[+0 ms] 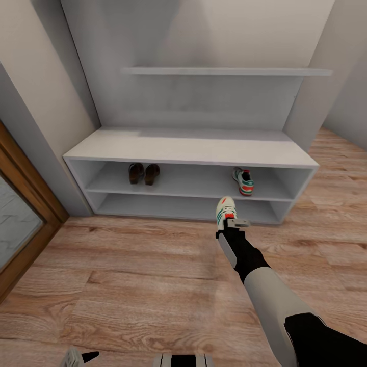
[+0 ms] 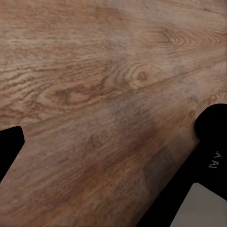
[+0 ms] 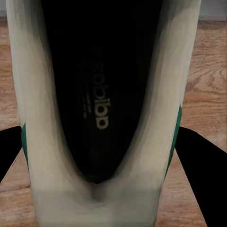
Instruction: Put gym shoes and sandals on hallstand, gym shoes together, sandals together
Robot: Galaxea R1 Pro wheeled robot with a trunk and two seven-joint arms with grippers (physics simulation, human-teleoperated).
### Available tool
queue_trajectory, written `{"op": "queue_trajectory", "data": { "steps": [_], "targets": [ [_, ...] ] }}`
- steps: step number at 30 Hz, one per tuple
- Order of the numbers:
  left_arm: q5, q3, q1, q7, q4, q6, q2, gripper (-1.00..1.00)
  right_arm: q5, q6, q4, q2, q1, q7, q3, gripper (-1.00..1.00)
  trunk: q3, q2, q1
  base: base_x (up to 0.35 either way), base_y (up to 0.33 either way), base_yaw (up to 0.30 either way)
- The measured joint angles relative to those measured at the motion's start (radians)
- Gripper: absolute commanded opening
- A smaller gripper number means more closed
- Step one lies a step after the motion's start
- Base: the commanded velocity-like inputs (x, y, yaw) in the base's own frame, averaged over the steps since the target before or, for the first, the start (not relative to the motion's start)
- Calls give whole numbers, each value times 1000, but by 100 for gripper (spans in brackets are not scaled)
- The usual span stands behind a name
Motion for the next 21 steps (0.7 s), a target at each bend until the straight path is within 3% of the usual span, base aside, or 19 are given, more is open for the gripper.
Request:
{"op": "queue_trajectory", "data": {
  "steps": [11,21],
  "targets": [
    [0,0,0,-1,0,0,0,100,-1,0,0,0,0,0,-2,-100,0,0,0,326,-6,0],
    [1,0,0,-2,0,-2,1,100,-1,0,0,0,0,0,0,-100,0,0,0,304,-116,0]
  ]
}}
